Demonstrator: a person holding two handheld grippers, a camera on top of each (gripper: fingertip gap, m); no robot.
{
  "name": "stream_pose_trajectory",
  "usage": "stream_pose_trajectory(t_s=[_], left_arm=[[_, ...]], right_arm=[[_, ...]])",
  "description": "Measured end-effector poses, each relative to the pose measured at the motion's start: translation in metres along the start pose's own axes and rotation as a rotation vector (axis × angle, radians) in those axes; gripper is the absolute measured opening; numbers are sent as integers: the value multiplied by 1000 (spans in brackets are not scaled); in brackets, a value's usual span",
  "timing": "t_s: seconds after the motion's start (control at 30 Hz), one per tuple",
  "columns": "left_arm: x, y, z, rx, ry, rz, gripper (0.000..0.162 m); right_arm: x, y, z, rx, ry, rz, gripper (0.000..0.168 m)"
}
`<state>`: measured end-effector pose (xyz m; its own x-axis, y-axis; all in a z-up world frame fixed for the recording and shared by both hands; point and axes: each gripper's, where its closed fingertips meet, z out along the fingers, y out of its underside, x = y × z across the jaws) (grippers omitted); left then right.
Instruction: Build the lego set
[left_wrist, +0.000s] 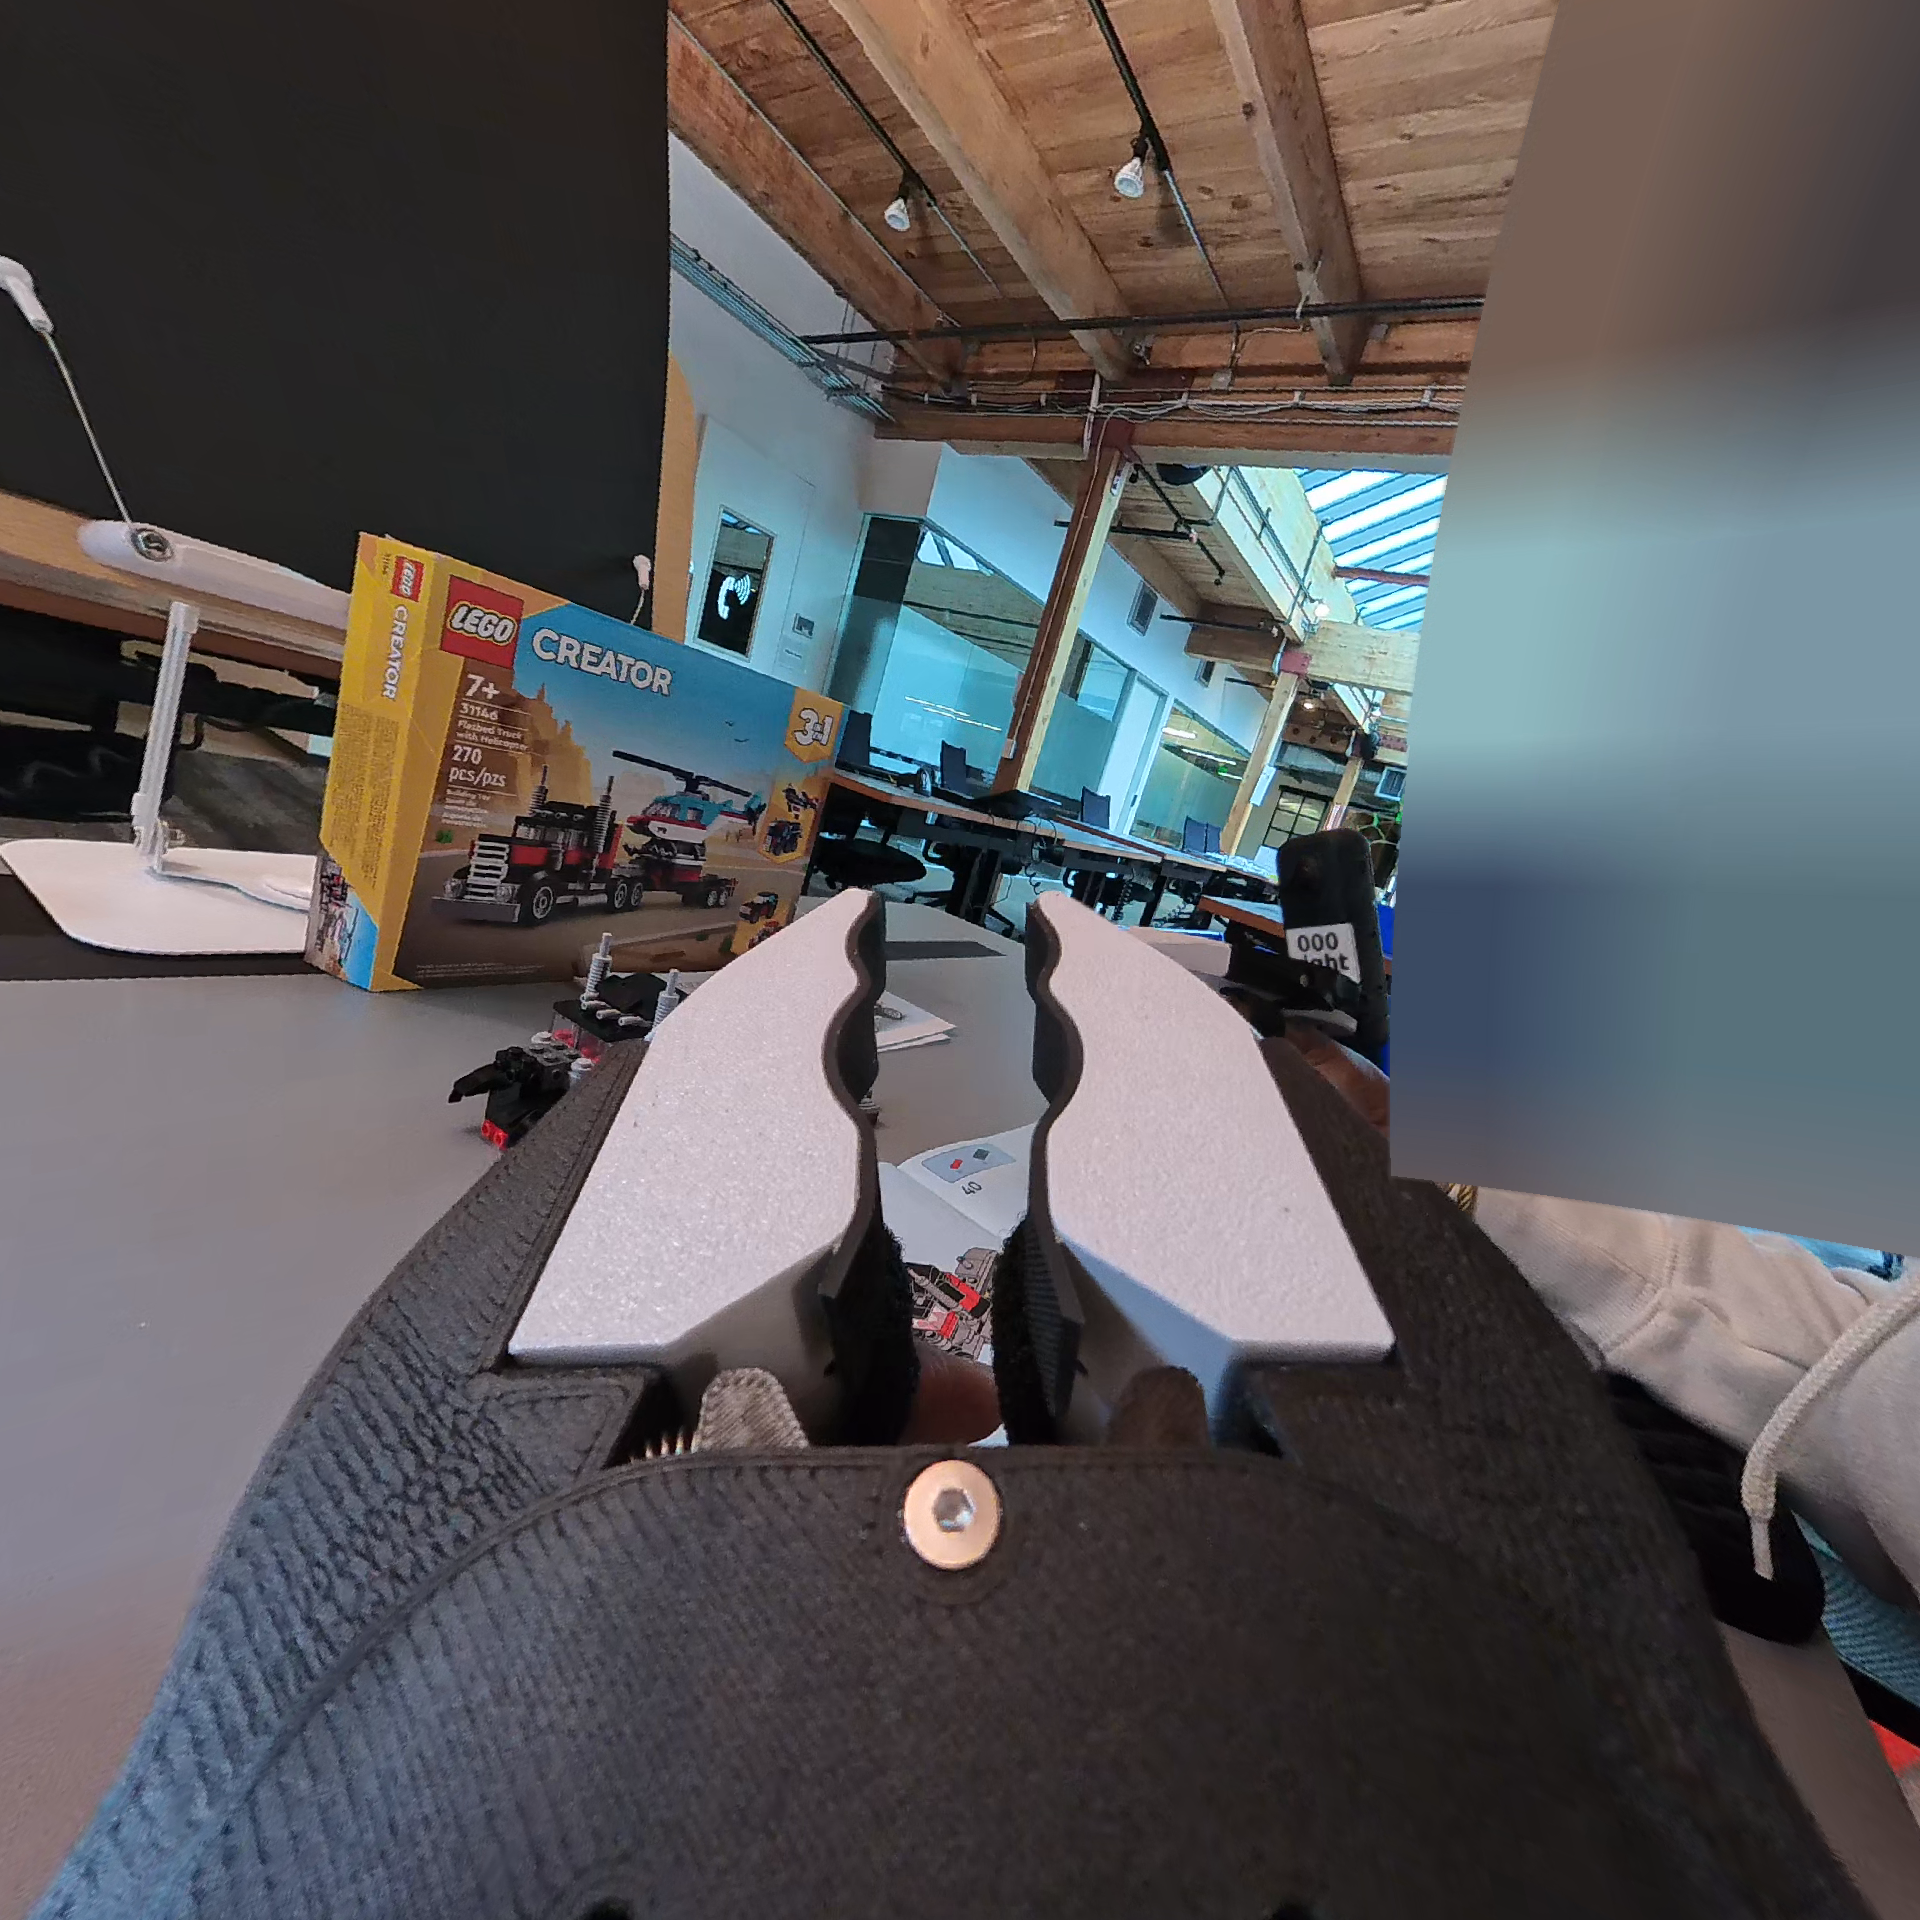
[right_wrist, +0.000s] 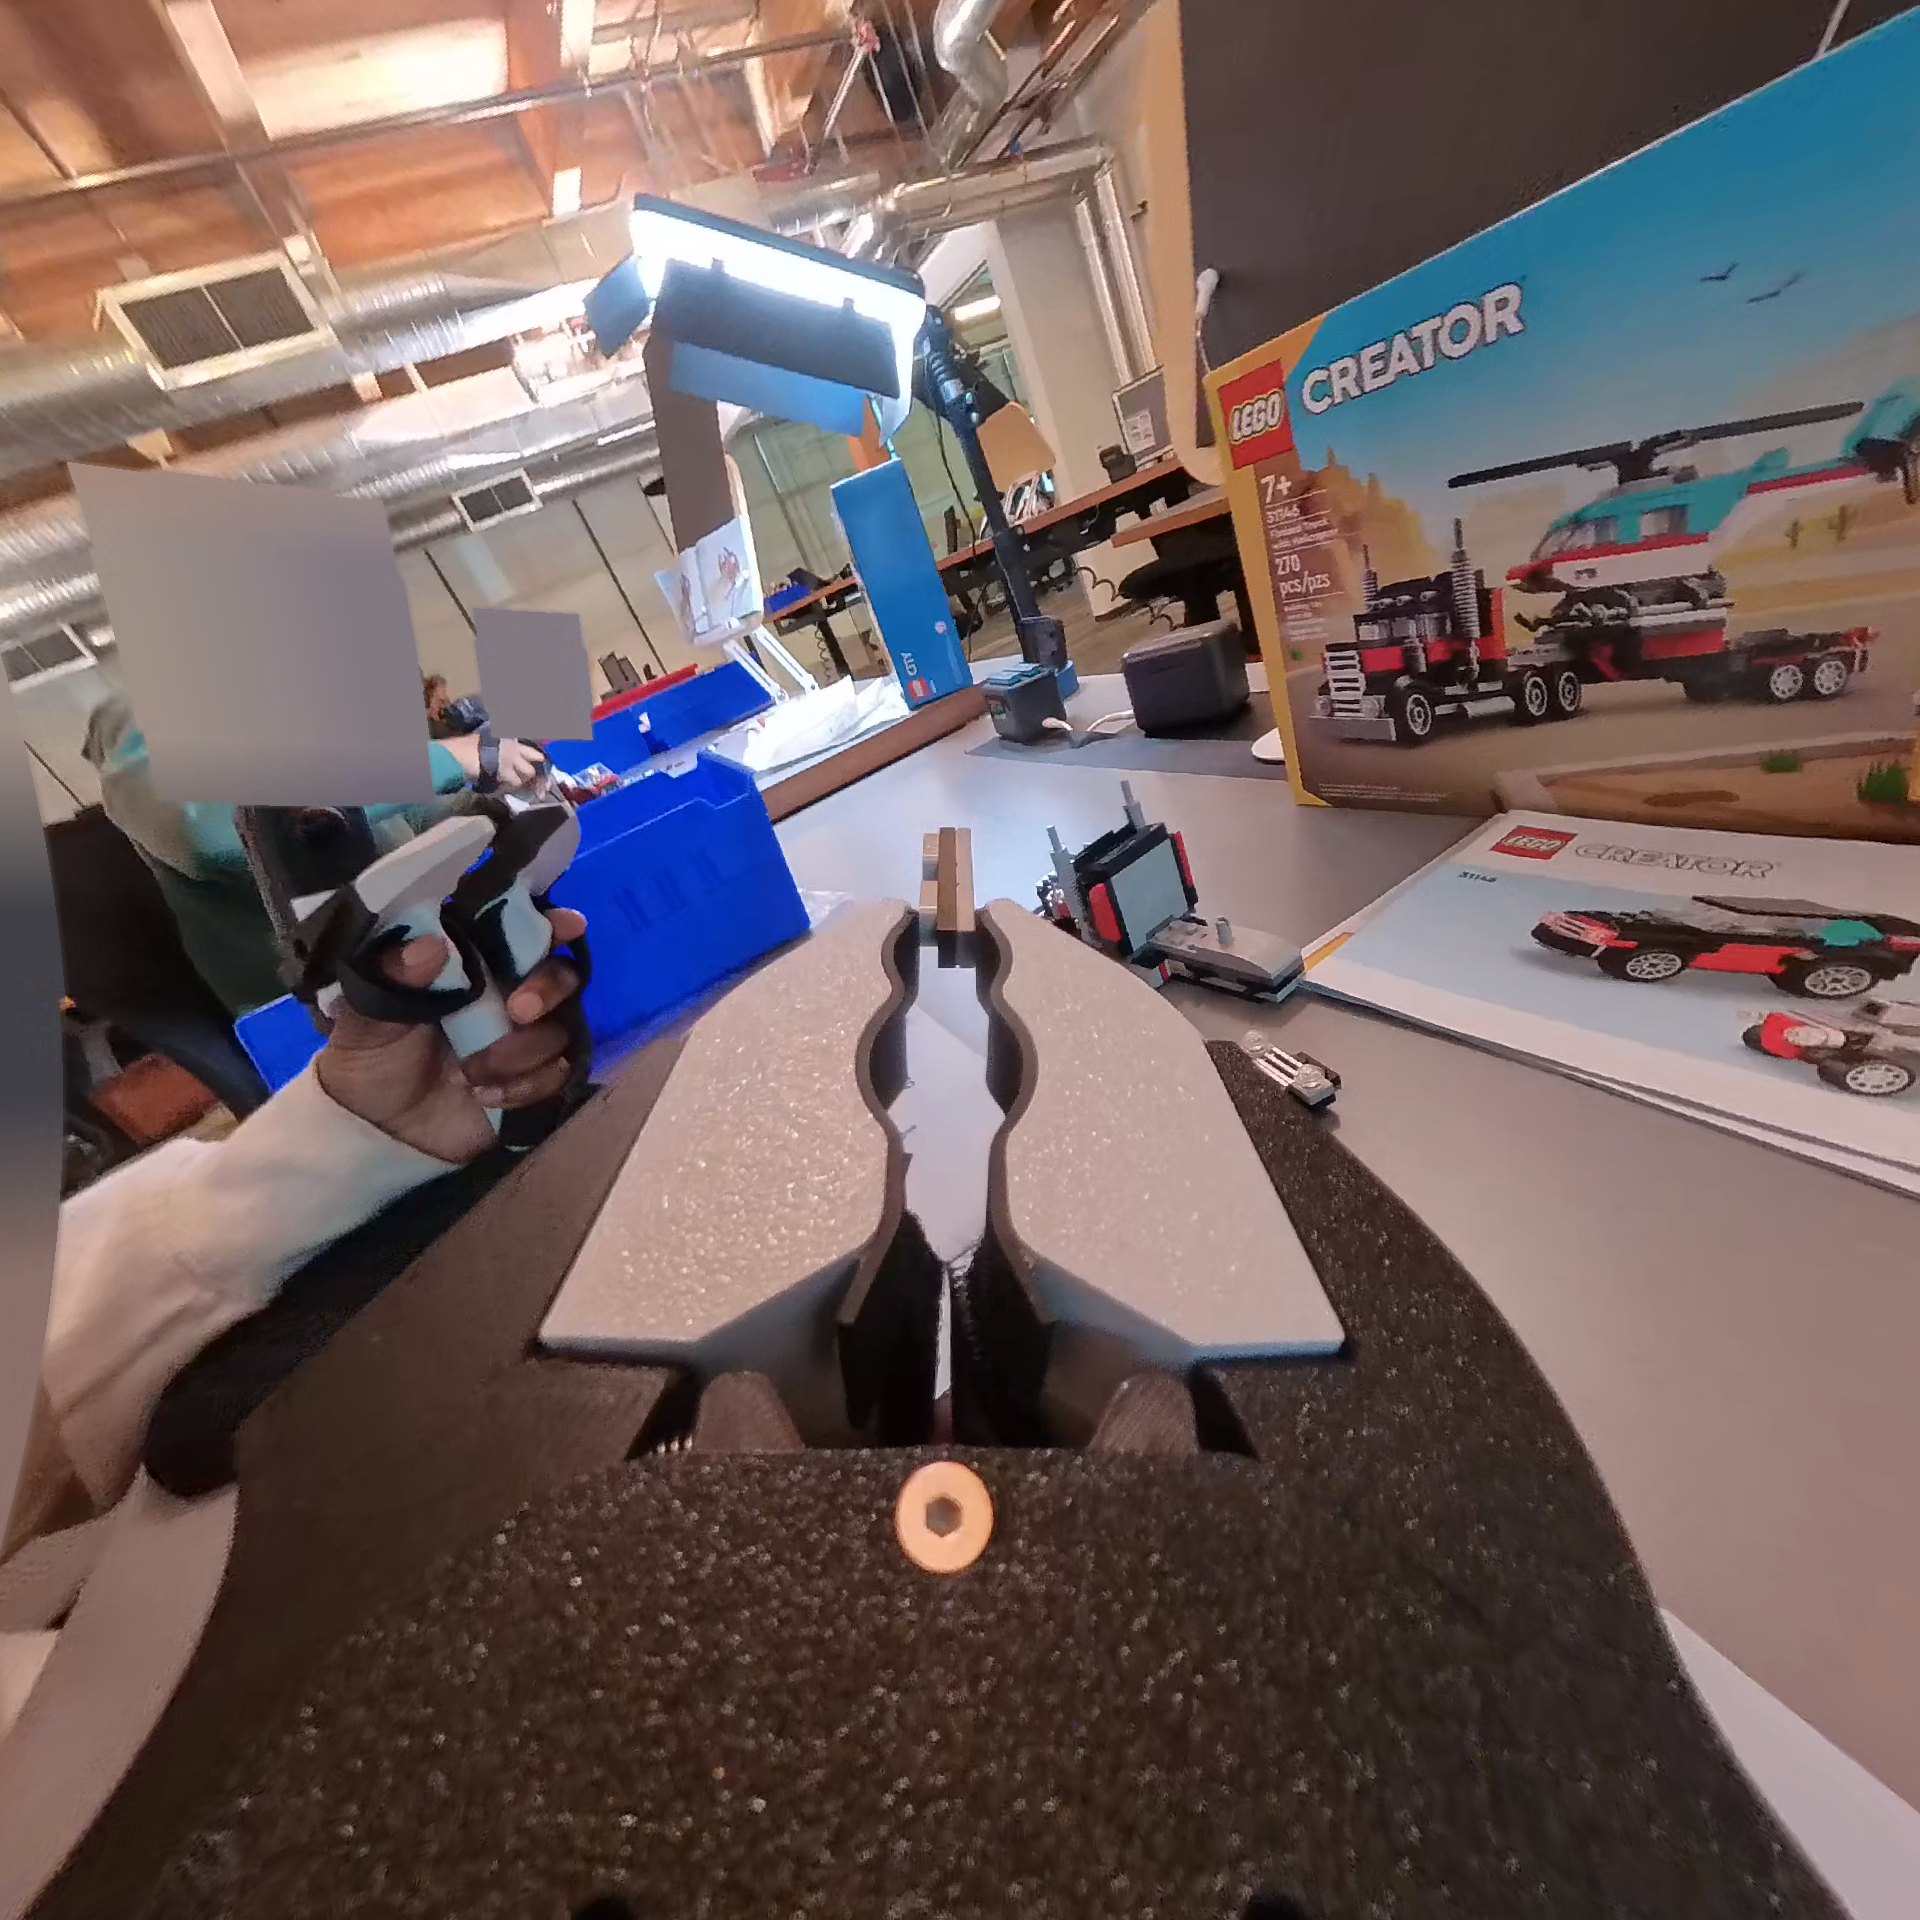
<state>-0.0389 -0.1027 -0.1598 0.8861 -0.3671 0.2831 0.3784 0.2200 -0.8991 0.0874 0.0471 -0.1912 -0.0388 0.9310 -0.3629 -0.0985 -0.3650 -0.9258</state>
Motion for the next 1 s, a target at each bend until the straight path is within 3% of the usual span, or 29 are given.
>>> stream_pose_trajectory(t_s=[0.33, 0.5, 0.6, 0.7, 1.0], left_arm=[[1, 3, 2, -17, 11, -15, 26], [29, 24, 13, -150, 201, -89, 22], [45, 39, 18, -250, 266, -27, 27], [50, 45, 19, -282, 282, 14, 29], [66, 64, 19, -413, 367, 53, 23]], right_arm=[[-13, 6, 6, -32, -75, 10, 10], [-55, 19, 23, -95, -318, 199, 10], [-83, 34, 30, -195, -469, 312, 10], [-99, 47, 32, -282, -518, 256, 10], [-127, 56, 32, -341, -622, 132, 10]])
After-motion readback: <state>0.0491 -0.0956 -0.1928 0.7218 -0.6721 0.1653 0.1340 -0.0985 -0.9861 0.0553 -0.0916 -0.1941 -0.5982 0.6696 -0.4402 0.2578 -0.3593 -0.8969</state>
